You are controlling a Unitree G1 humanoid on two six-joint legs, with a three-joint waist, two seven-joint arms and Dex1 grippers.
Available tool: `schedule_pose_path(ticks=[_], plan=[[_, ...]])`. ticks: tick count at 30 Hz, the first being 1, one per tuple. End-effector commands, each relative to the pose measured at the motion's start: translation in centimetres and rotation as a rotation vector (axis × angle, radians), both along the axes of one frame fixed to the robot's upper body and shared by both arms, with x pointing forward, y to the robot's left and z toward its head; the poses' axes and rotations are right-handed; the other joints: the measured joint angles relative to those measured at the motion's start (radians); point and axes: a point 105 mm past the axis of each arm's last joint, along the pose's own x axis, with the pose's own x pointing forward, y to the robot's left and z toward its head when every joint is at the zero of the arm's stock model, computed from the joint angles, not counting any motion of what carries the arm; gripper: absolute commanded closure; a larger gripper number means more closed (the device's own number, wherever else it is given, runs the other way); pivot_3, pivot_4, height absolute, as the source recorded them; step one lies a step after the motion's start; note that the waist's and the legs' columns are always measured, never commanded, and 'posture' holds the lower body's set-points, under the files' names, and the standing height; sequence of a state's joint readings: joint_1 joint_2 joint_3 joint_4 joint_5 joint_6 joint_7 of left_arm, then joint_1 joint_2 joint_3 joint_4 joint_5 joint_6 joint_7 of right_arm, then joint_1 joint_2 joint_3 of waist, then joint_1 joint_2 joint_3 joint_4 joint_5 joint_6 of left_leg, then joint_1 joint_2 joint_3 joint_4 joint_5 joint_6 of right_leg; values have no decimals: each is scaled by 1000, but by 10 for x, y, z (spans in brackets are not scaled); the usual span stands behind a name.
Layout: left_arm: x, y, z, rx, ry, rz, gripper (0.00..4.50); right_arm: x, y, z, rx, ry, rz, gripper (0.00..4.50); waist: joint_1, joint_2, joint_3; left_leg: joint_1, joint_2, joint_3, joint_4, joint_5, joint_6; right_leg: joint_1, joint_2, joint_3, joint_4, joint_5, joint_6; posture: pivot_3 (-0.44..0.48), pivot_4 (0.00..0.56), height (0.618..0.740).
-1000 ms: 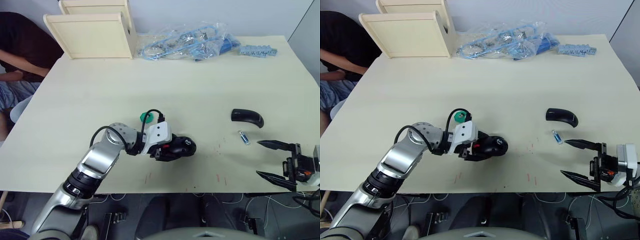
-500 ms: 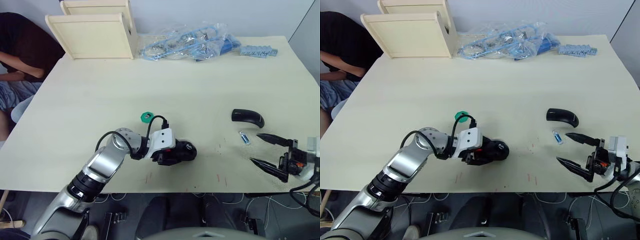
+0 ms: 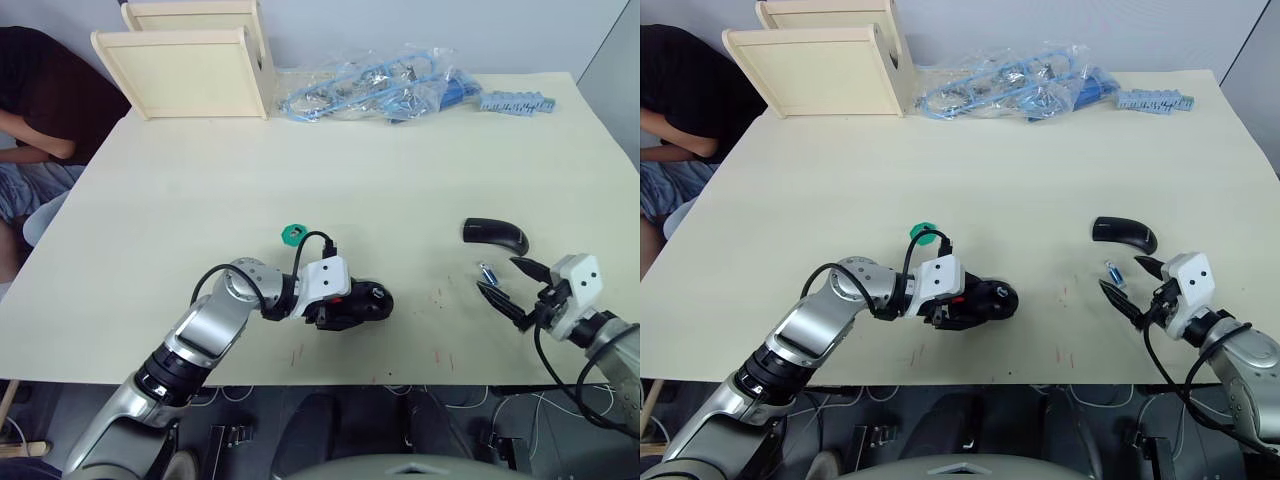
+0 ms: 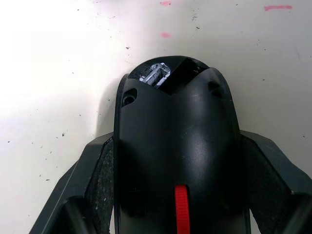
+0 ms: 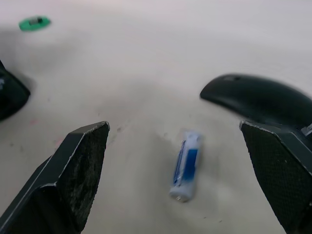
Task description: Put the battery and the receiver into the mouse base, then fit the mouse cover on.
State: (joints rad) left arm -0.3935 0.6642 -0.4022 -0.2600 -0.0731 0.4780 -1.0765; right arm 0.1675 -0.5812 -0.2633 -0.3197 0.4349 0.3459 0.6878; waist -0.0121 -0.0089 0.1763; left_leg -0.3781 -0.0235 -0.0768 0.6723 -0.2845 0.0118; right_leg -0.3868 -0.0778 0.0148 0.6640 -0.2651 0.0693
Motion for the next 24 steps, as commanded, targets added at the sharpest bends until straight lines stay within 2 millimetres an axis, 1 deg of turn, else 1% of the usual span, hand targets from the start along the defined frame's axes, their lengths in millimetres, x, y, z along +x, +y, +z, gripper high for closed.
schedule_pose_path(ticks=[1,7,11,12,13,14,15,16,19,21,22,24], plan=[[-1,8,-7,22,24,41,1537,2,-3,-8,-84,54,-137,0,-1,1,-1,0,0,0,0,0,0,0,0,0,0,0,0,0,150,740],[-1,8,-7,19,22,46,1537,0,-6,-15,-100,129,-217,0,-2,2,-2,0,0,0,0,0,0,0,0,0,0,0,0,0,150,740],[0,8,-6,22,15,45,1537,4,-2,-14,-80,136,-229,0,-3,2,-2,0,0,0,0,0,0,0,1,0,0,0,0,0,150,740],[0,8,-6,23,13,45,1537,4,-1,-13,-77,133,-228,397,-3,2,-2,0,0,0,0,0,0,0,1,1,0,0,0,0,150,740],[1,8,-6,24,11,45,1537,5,-1,-13,-77,130,-227,532,-3,2,-2,0,0,0,0,0,0,0,1,1,0,0,0,0,150,740],[1,8,-6,24,11,45,1537,5,-1,-13,-79,128,-227,1030,-3,2,-2,0,0,0,0,0,0,0,1,1,0,0,0,0,150,740],[1,8,-6,25,11,45,1537,4,-1,-12,-77,127,-225,1243,-3,2,-2,0,0,0,0,0,0,0,1,1,0,0,0,0,150,740],[1,8,-6,25,11,45,1537,4,0,-12,-76,127,-223,1826,-3,2,-2,0,0,0,0,0,0,0,1,1,0,0,0,0,150,740],[1,9,-6,24,11,44,1537,3,-1,-11,-74,125,-218,3263,-2,2,-2,0,0,0,0,0,0,0,1,0,0,0,0,0,150,740],[1,8,-5,24,11,44,1537,4,-1,-10,-79,115,-217,4356,-2,2,-2,0,0,0,0,0,0,0,1,1,0,0,0,0,150,740],[2,8,-5,24,11,44,1537,4,-2,-9,-83,109,-213,4447,-2,2,-2,0,0,0,0,0,0,0,1,0,0,0,0,0,150,740],[1,9,-6,26,16,43,1537,5,0,-3,-95,79,-197,4458,-2,2,-2,0,0,0,0,0,0,0,1,0,0,0,0,0,150,740]])
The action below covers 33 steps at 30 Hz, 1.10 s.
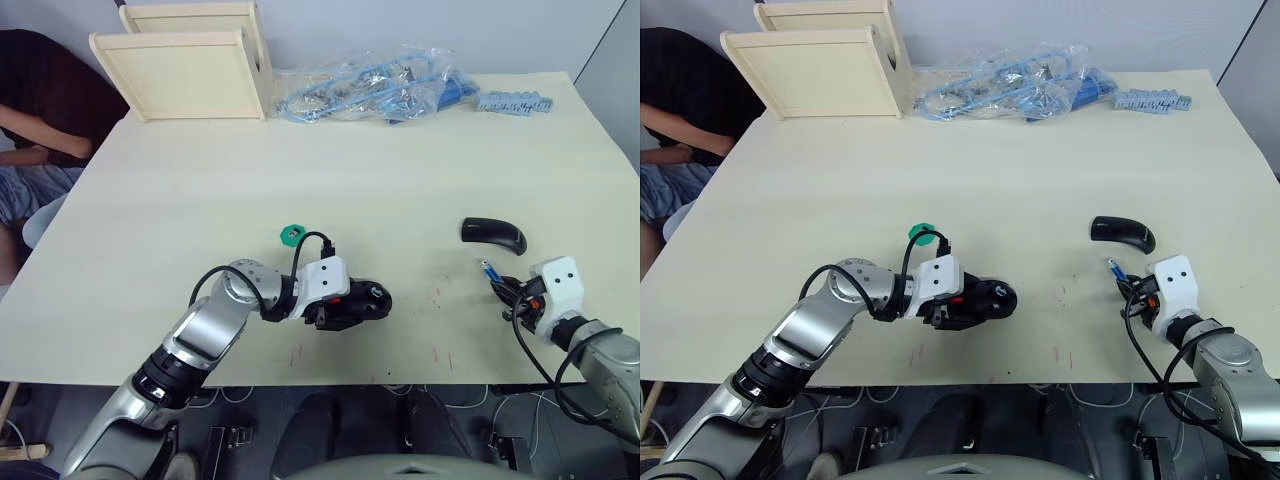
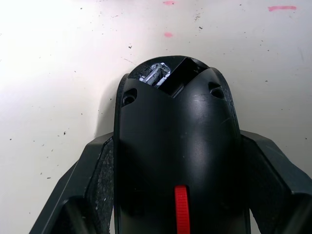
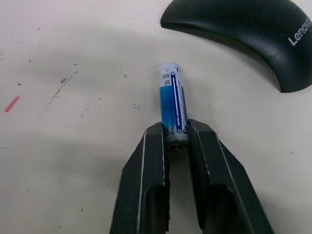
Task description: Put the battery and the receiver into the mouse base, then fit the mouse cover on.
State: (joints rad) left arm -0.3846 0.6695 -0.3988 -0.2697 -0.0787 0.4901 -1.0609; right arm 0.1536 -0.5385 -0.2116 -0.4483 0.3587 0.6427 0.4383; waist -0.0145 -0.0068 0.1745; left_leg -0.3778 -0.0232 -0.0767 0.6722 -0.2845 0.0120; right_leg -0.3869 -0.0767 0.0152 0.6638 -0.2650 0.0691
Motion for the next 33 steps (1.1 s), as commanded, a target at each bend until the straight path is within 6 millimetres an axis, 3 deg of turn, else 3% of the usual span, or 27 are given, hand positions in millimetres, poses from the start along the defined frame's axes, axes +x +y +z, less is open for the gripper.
schedule_pose_path(ticks=[1,8,19,25,33], plan=[[2,7,-5,27,17,25,1537,1,1,19,-31,-85,37,4458,0,0,0,0,0,0,0,0,0,0,0,0,0,0,0,0,150,740],[3,8,-6,36,17,23,1537,-7,33,41,-2,-70,234,4458,0,0,0,0,0,0,0,0,0,0,0,0,0,0,0,0,150,740],[4,7,-5,35,16,34,1537,-36,98,61,17,149,574,4458,0,0,0,-1,1,-1,0,0,0,0,1,-1,-1,0,0,0,150,740],[4,7,-5,37,10,36,1537,-43,118,58,-53,262,658,4458,0,0,0,-1,1,-2,0,0,0,0,1,-2,-1,0,0,0,150,740],[2,6,-8,35,15,30,1537,-26,128,53,-94,378,613,4458,0,-1,0,-1,1,-2,0,0,0,-1,1,-2,-1,0,-1,0,150,740]])
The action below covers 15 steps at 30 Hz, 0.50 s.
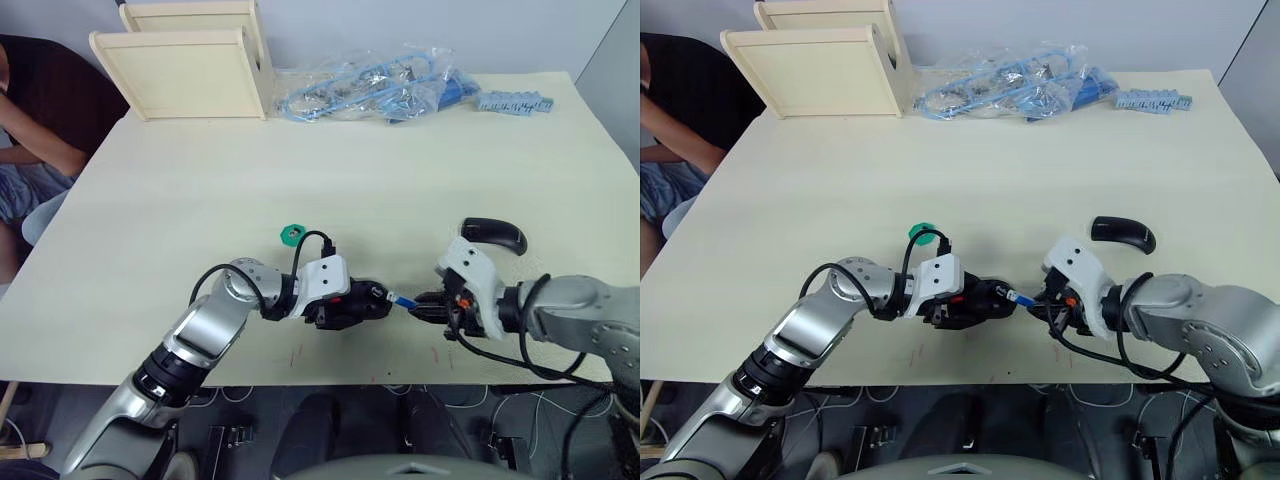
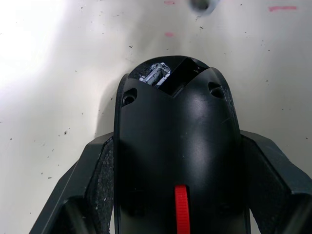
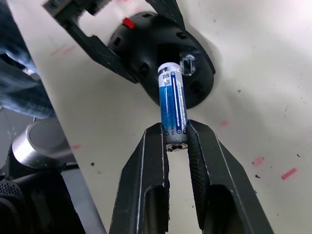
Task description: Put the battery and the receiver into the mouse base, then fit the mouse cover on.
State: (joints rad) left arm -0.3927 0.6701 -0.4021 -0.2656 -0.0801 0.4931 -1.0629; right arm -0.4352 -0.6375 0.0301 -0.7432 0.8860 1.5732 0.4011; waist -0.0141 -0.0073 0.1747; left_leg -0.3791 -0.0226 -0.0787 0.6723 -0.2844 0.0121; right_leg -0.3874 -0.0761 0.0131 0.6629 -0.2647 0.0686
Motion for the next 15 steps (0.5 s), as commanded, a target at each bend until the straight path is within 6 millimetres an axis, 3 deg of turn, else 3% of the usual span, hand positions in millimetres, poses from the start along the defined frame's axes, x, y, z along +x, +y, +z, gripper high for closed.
schedule_pose_path(ticks=[1,15], plan=[[1,6,-8,33,13,31,1537,6,3,0,-34,-1,-12,4458,0,0,0,0,0,0,0,0,0,0,0,0,0,0,0,0,150,740],[2,5,-9,35,6,33,1537,14,22,-13,-80,49,-18,4458,-1,0,0,0,0,0,0,0,0,0,0,0,0,0,0,0,150,740]])
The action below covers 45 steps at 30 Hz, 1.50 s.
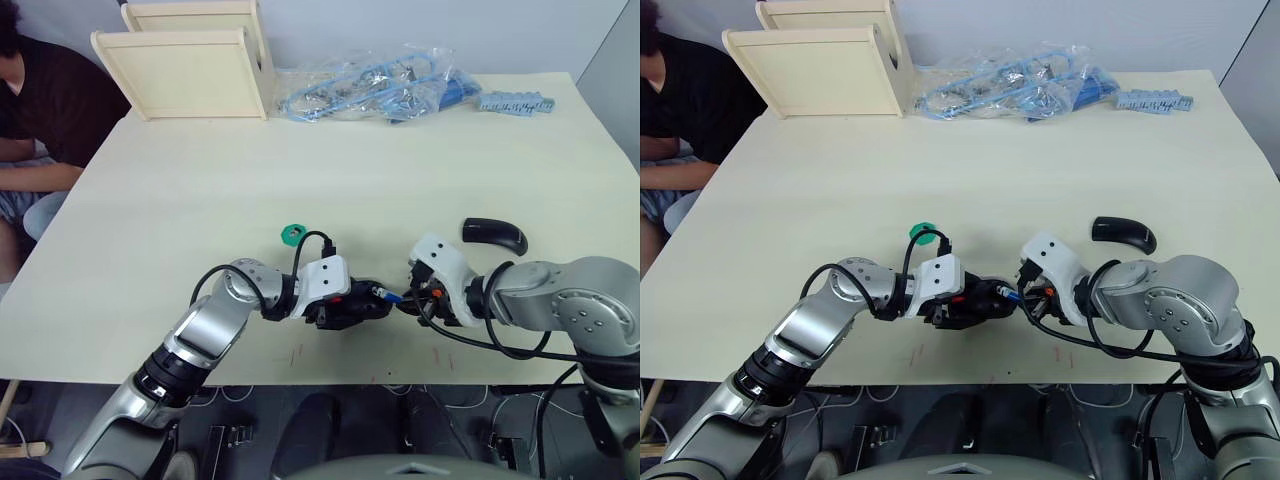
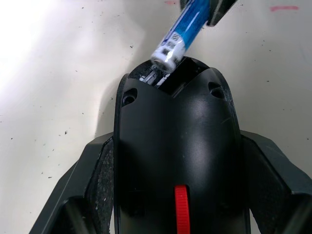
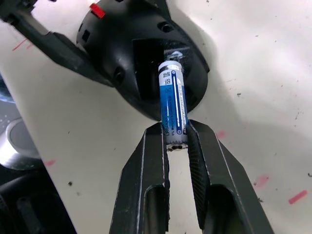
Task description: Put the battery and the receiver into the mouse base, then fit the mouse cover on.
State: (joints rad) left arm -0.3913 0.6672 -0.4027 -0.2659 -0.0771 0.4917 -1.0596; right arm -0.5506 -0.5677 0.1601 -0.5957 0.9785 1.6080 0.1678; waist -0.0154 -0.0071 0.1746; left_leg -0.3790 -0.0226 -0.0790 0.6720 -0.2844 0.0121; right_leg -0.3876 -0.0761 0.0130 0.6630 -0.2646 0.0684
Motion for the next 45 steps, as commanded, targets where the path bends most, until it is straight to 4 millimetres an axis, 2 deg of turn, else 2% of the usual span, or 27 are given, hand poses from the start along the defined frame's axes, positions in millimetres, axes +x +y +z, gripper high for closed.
schedule_pose_path(ticks=[1,16,24,37,39,40,42,43,44,45], plan=[[2,6,-8,37,10,31,1537,-3,6,-2,-9,13,21,4458,0,0,0,0,0,0,0,0,0,0,0,0,0,0,0,0,150,740],[1,8,-10,38,17,32,1537,-17,13,1,3,48,85,4458,0,0,0,0,0,0,0,0,0,0,0,0,0,0,0,0,150,740],[1,8,-10,37,14,33,1537,-7,12,-2,-15,48,19,4458,-1,0,0,0,0,0,-1,0,0,0,0,0,0,0,0,0,150,740],[-1,6,-11,32,18,34,1537,-1,27,-2,-17,46,17,4458,-2,0,0,0,1,0,-1,0,0,0,0,0,0,0,-1,0,150,740],[-1,7,-11,33,19,34,1537,-2,27,-2,-13,46,26,3431,-3,0,0,0,1,0,-1,0,1,0,1,0,0,1,-1,0,150,740],[-1,7,-11,33,20,35,1537,-4,28,-1,-8,50,35,3173,-3,0,0,0,2,0,-1,1,1,0,2,0,0,1,-1,0,150,740],[-1,7,-11,33,22,36,1537,-5,27,1,8,48,39,1983,-3,0,0,0,2,0,-1,1,1,0,2,0,0,1,-1,0,150,740],[-1,7,-11,34,22,37,1537,-5,27,2,13,45,38,1798,-3,0,0,0,2,0,-1,1,1,0,2,0,0,1,-1,0,150,740],[-1,7,-11,34,23,37,1537,-4,26,4,19,38,37,1256,-3,0,0,0,3,0,-1,1,1,0,3,0,0,1,-2,0,150,740],[-1,7,-11,34,23,38,1537,-4,25,8,29,19,38,1256,-3,0,0,0,3,0,-1,1,1,0,3,0,0,1,-2,0,150,740]])
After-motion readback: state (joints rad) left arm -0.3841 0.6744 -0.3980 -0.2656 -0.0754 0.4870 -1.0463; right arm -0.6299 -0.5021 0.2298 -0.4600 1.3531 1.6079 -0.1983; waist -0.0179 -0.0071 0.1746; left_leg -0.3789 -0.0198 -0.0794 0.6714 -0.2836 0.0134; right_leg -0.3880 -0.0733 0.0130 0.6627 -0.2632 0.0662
